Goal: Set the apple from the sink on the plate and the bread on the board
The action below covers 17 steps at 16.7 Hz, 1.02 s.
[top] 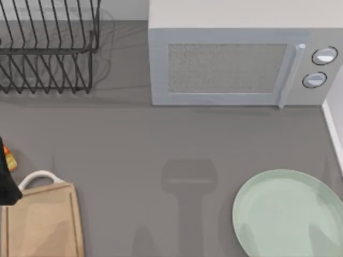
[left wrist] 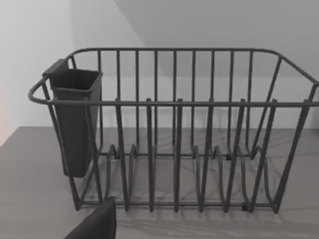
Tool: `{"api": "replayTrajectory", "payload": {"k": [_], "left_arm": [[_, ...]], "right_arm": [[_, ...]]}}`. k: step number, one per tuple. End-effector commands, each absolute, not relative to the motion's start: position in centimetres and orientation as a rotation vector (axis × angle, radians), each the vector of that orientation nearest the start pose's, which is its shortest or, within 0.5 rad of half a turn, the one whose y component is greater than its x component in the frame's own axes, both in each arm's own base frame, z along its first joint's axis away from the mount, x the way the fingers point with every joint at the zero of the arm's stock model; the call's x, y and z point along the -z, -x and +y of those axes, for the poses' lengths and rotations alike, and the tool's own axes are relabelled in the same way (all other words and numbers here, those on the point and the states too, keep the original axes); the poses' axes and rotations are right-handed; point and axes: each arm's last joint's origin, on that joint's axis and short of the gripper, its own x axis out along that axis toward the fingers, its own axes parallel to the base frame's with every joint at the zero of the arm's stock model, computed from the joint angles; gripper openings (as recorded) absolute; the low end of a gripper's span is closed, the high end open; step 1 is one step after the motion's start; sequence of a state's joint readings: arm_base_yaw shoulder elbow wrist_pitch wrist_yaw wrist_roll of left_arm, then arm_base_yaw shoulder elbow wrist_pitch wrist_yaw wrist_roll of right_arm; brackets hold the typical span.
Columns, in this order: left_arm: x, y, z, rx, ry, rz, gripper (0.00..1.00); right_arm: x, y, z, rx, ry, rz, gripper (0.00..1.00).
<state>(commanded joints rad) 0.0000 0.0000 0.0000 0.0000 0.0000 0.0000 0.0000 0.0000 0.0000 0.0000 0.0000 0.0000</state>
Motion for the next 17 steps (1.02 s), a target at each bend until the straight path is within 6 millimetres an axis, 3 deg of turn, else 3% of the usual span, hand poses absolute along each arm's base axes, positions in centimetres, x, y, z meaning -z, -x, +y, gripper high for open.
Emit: {"api": "replayTrajectory", "payload": {"k": [4,9,13,17], "left_arm": [[-16.0,-10.6,-0.1,0.000,0.000,0.000,1.00],[-16.0,-10.6,-0.1,0.000,0.000,0.000,1.00],[-16.0,-10.6,-0.1,0.000,0.000,0.000,1.00],[-16.0,-10.6,-0.1,0.000,0.000,0.000,1.00]], "right_arm": [[-17.2,-10.8,-0.3,0.016,0.010,0.068,1.00],[-21.4,-12.7,-1.0,0.071,0.039,0.291,1.00],[-25.2,-17.0,-2.2,0.114,0.062,0.549,1.00],[-27.3,-23.8,-4.3,0.131,0.070,0.832,1.00]]}}
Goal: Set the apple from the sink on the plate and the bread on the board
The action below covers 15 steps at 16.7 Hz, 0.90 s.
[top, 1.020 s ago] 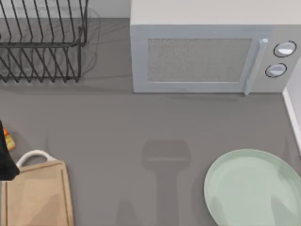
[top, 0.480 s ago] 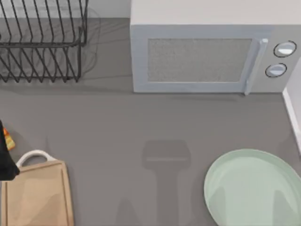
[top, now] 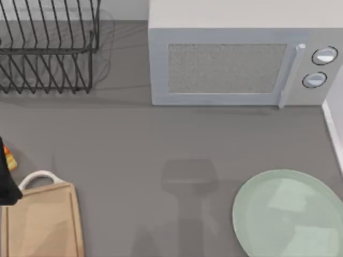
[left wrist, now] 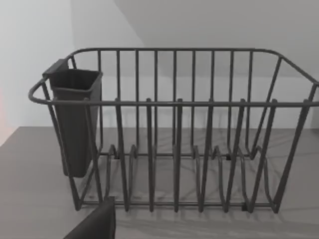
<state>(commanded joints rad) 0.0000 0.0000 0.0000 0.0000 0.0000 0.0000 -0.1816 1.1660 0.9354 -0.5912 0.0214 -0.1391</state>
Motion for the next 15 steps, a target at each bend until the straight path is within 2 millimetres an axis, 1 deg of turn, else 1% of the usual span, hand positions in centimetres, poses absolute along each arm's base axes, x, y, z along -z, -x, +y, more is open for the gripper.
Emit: {"api": "replayTrajectory", "payload": {"k": [2,4,6,8,11,13,15], "left_arm": [[-16.0,-10.6,-0.1,0.000,0.000,0.000,1.00],[-16.0,-10.6,-0.1,0.000,0.000,0.000,1.00],[-16.0,-10.6,-0.1,0.000,0.000,0.000,1.00],[-16.0,-10.6,-0.1,0.000,0.000,0.000,1.00],[-16.0,-10.6,-0.1,0.000,0.000,0.000,1.00],[-16.0,-10.6,-0.1,0.000,0.000,0.000,1.00],[-16.0,-10.6,-0.1,0.000,0.000,0.000,1.00]], "right_arm": [[-27.1,-27.5,-5.7,0.127,0.066,0.972,1.00],[-26.1,-31.2,-7.1,0.116,0.058,1.106,1.00],[-24.5,-34.4,-8.5,0.097,0.046,1.228,1.00],[-22.4,-37.1,-9.6,0.073,0.033,1.337,1.00],[-19.1,-40.0,-11.0,0.038,0.012,1.469,1.00],[-17.3,-41.1,-11.5,0.020,0.000,1.529,1.00],[-16.1,-41.7,-11.9,0.010,-0.007,1.564,1.00]]}}
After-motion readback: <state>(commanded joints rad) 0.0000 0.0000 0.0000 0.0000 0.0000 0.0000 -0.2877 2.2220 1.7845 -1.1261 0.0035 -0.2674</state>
